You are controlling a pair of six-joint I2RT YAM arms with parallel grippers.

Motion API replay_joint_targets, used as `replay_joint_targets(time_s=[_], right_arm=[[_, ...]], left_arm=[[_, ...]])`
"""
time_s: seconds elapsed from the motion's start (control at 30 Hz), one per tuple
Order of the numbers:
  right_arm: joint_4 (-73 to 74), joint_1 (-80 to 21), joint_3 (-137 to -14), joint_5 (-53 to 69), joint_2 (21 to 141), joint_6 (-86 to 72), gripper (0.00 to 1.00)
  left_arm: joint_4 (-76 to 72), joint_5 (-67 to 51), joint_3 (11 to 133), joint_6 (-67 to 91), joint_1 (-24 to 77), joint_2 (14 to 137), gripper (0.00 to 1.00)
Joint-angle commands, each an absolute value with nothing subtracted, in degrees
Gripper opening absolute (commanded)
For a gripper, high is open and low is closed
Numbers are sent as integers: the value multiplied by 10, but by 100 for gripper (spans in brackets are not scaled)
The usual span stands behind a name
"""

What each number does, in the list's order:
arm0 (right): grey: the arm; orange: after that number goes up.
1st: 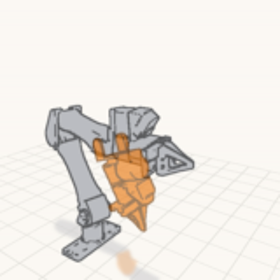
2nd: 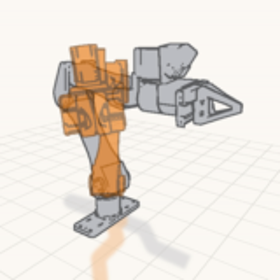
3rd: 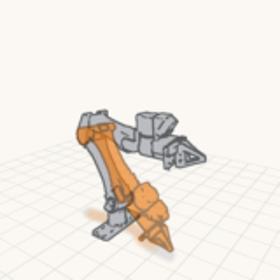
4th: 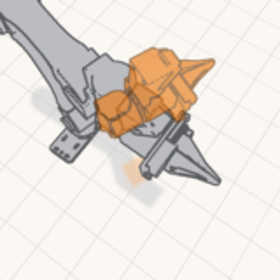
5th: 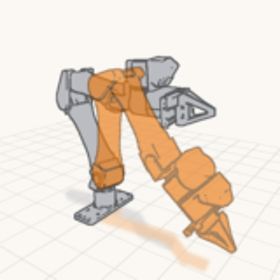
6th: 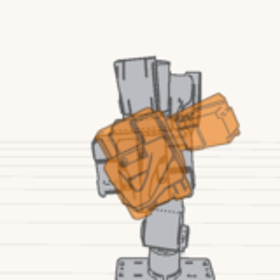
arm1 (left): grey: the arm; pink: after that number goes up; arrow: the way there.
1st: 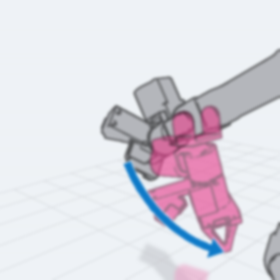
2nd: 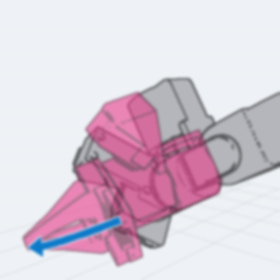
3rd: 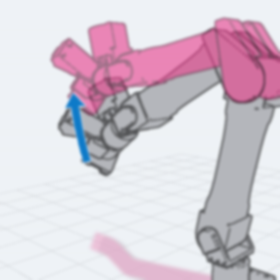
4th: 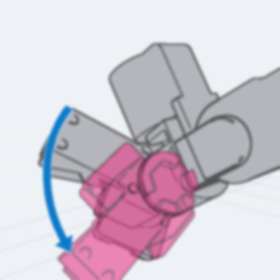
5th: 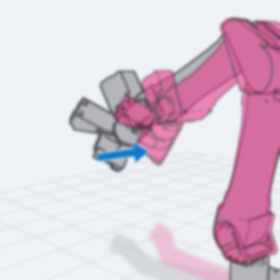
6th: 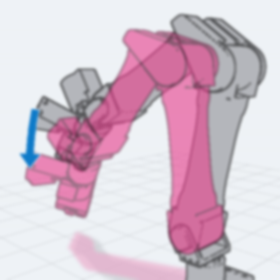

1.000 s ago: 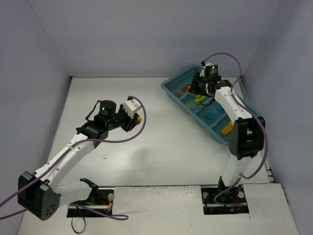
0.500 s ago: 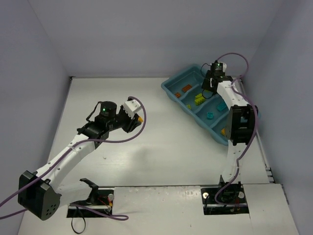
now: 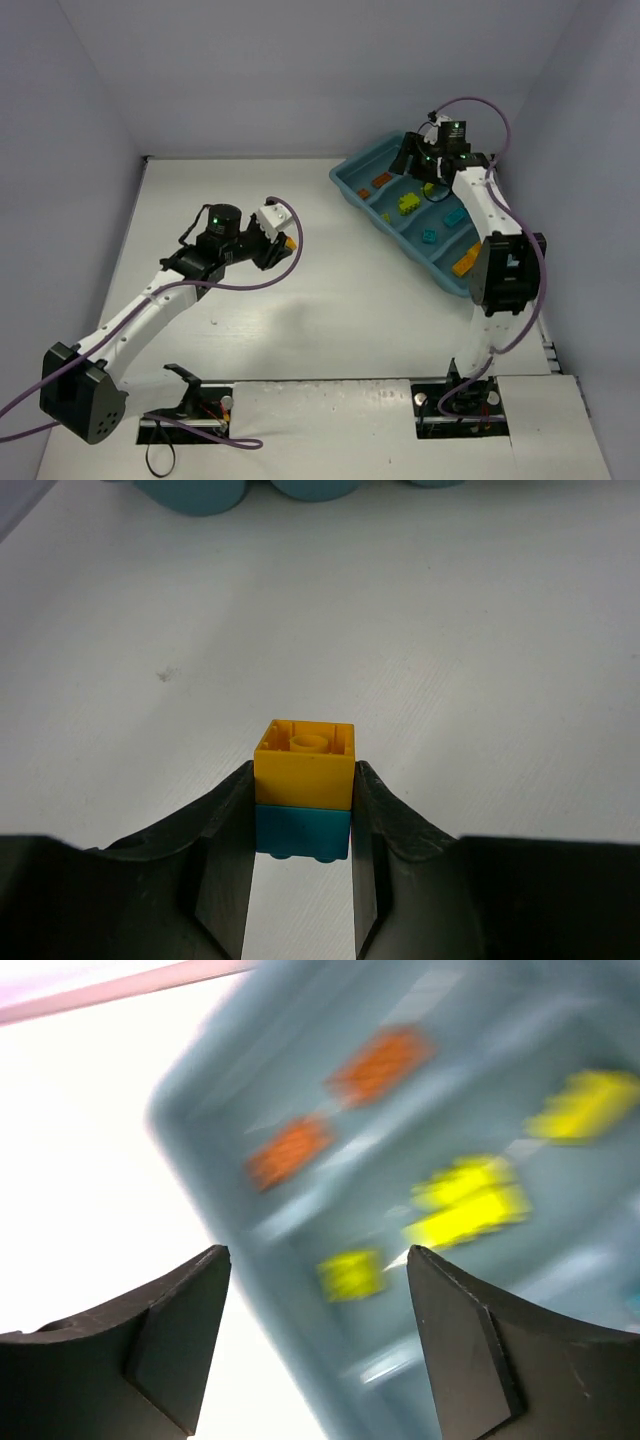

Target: Sort the legos into containers by color

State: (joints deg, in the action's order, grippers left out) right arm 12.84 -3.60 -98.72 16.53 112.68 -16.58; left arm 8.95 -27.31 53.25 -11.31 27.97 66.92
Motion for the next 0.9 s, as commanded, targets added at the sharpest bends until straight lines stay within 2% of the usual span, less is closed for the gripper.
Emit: replay_joint_targets(time_s=[0.0,0.1,0.23,0.4,0.6,0.87], right_arm=[[107,-71,-965,376,1022,-161,67],[108,-121,-928,447,990,-178,67],[107,-198,-901,485,968,-207,70],[98,-290,-896,476,962,-231,72],[85,-332,-893,469,967,-249,71],[81,-366,-888,459,977,-256,64]], left_arm=[[50,-307,581,-137,279,663,13],[52,-312,586,-146,279,660,13],[63,-315,597,-153,279,660,13],[70,-315,604,-154,279,658,13],[71,-311,605,-156,279,653,13],[73,-309,604,-155,279,643,13]])
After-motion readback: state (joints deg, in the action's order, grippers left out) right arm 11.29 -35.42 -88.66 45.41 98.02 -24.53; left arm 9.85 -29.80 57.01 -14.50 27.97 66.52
